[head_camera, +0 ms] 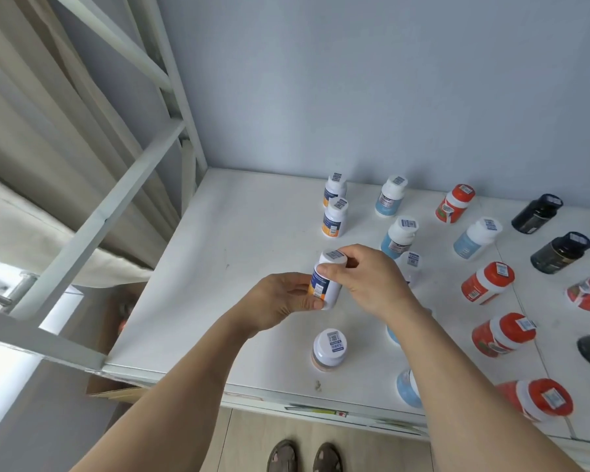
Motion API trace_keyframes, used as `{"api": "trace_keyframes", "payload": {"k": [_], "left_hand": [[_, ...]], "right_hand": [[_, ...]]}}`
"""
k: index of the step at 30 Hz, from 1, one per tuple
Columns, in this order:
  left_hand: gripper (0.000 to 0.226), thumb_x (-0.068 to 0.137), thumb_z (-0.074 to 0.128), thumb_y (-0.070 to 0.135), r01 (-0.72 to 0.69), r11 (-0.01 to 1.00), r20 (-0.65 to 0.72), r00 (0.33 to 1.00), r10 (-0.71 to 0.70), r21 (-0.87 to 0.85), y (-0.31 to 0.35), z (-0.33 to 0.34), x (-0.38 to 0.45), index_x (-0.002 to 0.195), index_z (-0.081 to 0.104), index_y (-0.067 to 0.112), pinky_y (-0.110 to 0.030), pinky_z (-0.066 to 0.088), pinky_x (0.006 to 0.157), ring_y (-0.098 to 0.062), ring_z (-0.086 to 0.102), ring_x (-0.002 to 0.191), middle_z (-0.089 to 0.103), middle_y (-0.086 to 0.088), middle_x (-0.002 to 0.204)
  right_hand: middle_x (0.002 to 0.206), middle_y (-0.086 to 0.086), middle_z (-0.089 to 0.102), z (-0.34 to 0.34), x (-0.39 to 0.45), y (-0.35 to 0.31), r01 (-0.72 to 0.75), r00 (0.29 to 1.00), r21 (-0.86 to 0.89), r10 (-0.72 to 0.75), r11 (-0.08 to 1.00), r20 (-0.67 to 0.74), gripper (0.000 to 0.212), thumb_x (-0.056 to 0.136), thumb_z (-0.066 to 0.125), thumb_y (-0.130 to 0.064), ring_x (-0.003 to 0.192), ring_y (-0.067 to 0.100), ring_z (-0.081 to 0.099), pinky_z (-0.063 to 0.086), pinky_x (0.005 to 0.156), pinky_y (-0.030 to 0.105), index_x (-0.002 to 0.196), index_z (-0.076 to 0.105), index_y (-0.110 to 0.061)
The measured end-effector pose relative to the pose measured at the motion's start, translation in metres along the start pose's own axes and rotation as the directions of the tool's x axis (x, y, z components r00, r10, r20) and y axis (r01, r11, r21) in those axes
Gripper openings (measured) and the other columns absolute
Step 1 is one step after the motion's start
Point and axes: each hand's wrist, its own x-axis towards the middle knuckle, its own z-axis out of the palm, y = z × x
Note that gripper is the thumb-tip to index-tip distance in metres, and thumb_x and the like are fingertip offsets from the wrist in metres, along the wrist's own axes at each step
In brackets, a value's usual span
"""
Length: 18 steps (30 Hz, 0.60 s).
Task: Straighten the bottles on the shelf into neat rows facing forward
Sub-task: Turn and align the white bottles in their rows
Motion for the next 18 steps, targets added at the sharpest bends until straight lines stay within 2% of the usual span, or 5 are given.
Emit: {"api": "trace_keyframes", "payload": {"k": [3, 7, 10, 12, 18], "left_hand": [[0.037, 0.074, 0.084, 0.023, -0.007, 1.0, -0.044, 0.999, 0.008, 0.025, -0.004, -0.001, 0.004, 0.109, 0.072, 0.026, -0.039, 0.044, 0.106, -0.014, 0.067, 0.107, 0.074, 0.003, 0.107], [0.037, 0.075, 0.079, 0.046, -0.075, 0.915, -0.132, 0.982, 0.137, 0.396, -0.009, -0.002, 0.011, 0.11, 0.068, 0.042, -0.03, 0.046, 0.1, -0.007, 0.06, 0.112, 0.068, 0.02, 0.114], [0.047, 0.08, 0.074, 0.046, -0.103, 0.811, -0.119, 0.971, 0.209, 0.576, -0.008, 0.001, 0.011, 0.123, 0.063, 0.034, -0.021, 0.043, 0.092, -0.009, 0.056, 0.113, 0.063, 0.014, 0.126], [0.051, 0.083, 0.071, 0.044, -0.128, 0.745, -0.088, 0.966, 0.244, 0.655, -0.011, 0.001, 0.012, 0.13, 0.059, 0.028, -0.022, 0.042, 0.094, -0.012, 0.055, 0.118, 0.06, 0.01, 0.132], [0.061, 0.086, 0.068, 0.045, -0.07, 0.686, -0.097, 0.974, 0.203, 0.725, -0.02, -0.005, 0.013, 0.139, 0.051, 0.02, -0.021, 0.037, 0.101, -0.014, 0.051, 0.126, 0.053, 0.005, 0.141]], "right_hand": [[0.09, -0.009, 0.07, 0.0, 0.003, 0.001, 0.006, 1.0, 0.005, -0.006, 1.0, 0.021, 0.027, 0.081, 0.074, -0.042, 0.083, 0.009, 0.063, 0.047, 0.069, 0.023, 0.1, 0.07, -0.024], [0.094, -0.01, 0.071, 0.003, 0.008, 0.009, 0.002, 0.998, 0.006, -0.003, 1.0, 0.062, 0.024, 0.081, 0.075, -0.034, 0.09, 0.012, 0.065, 0.052, 0.082, 0.031, 0.103, 0.068, -0.026], [0.094, -0.008, 0.072, 0.007, 0.008, 0.016, -0.013, 0.996, -0.04, 0.016, 0.999, 0.092, 0.024, 0.08, 0.075, -0.031, 0.091, 0.016, 0.065, 0.053, 0.083, 0.034, 0.101, 0.067, -0.024], [0.095, -0.008, 0.071, 0.01, 0.007, 0.02, -0.035, 0.993, -0.046, 0.04, 0.998, 0.11, 0.027, 0.078, 0.075, -0.03, 0.092, 0.016, 0.065, 0.053, 0.086, 0.038, 0.103, 0.066, -0.026], [0.105, -0.007, 0.069, 0.014, 0.002, 0.024, -0.063, 0.992, -0.067, 0.07, 0.996, 0.11, 0.039, 0.078, 0.077, -0.023, 0.1, 0.016, 0.064, 0.052, 0.09, 0.035, 0.114, 0.063, -0.027]]}}
